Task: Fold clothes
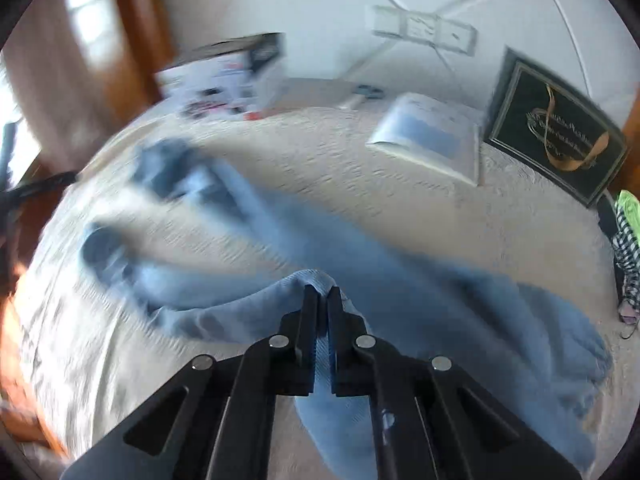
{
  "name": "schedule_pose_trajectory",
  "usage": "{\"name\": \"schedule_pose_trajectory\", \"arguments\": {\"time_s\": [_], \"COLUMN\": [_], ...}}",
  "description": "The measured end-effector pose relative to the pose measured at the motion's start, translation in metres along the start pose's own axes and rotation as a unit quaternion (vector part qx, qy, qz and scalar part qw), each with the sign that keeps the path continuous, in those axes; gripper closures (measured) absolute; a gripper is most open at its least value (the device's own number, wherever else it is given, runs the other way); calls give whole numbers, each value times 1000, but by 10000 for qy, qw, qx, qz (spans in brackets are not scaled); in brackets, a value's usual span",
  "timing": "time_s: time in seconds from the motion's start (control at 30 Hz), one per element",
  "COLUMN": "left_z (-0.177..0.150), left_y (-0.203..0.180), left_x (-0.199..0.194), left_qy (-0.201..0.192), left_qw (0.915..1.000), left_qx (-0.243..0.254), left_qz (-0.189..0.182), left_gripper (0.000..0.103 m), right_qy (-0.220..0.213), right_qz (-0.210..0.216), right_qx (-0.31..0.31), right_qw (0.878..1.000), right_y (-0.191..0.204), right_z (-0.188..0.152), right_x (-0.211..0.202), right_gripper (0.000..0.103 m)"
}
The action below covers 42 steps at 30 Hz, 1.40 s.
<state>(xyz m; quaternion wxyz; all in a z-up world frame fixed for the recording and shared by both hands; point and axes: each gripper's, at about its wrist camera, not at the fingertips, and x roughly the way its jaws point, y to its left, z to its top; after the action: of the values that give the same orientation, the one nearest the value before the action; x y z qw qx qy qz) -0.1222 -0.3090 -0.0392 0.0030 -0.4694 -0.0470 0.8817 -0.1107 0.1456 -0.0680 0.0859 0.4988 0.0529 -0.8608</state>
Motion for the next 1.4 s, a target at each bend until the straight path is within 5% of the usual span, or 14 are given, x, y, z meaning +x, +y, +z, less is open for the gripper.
{"name": "schedule_pose_trajectory", "arguments": {"time_s": [0.07, 0.13, 0.17, 0.33, 0.47, 0.6, 0.77, 0.8, 0.9, 0.93, 1.0, 1.23, 1.4], "left_z": [3, -16, -28, -98, -129, -125, -111, -108, -94, -90, -83, -56, -52], "left_y": [0, 0, 1, 8, 0, -22, -49, -51, -53, -55, -60, -36, -15], "left_x": [5, -2, -5, 2, 19, 41, 60, 59, 53, 50, 38, -58, -79], "left_qy": [179, 231, 256, 655, 774, 655, 434, 391, 346, 355, 218, -617, -286], "left_qw": [9998, 9997, 9996, 9976, 9965, 9972, 9976, 9973, 9956, 9949, 9957, 9916, 9941], "left_qx": [-22, 70, 74, -109, -212, -215, -363, -502, -868, -946, -884, -1053, -973], "left_qz": [56, 17, 43, 174, 251, 292, 394, 364, 46, 5, 137, 421, 389], "left_gripper": [66, 12, 9, 8, 8, 8, 8, 16, 78, 79, 83, 84, 83], "right_qy": [161, 17, -95, -265, -39, 161, 80, 100, 217, 300, 549, -412, -871], "right_qz": [-448, -324, -172, -291, -806, -1310, -1256, -1197, -819, -726, -891, -705, -814], "right_qx": [117, 324, 497, 1512, 2647, 3420, 3959, 4024, 4233, 4230, 3886, 3321, 3315], "right_qw": [9988, 9989, 9986, 9877, 9610, 9304, 9096, 9075, 9020, 9027, 9155, 9397, 9359], "right_y": [-11, -23, -32, -94, -163, -214, -249, -254, -266, -267, -264, -261, -287], "right_z": [12, 4, -5, -83, -174, -242, -281, -282, -277, -274, -259, -202, -202], "right_x": [15, 2, -10, -63, -96, -122, -128, -122, -97, -88, -76, -148, -219], "right_gripper": [76, 52, 37, 30, 29, 21, 0, 0, 0, 5, 91, 95, 96]}}
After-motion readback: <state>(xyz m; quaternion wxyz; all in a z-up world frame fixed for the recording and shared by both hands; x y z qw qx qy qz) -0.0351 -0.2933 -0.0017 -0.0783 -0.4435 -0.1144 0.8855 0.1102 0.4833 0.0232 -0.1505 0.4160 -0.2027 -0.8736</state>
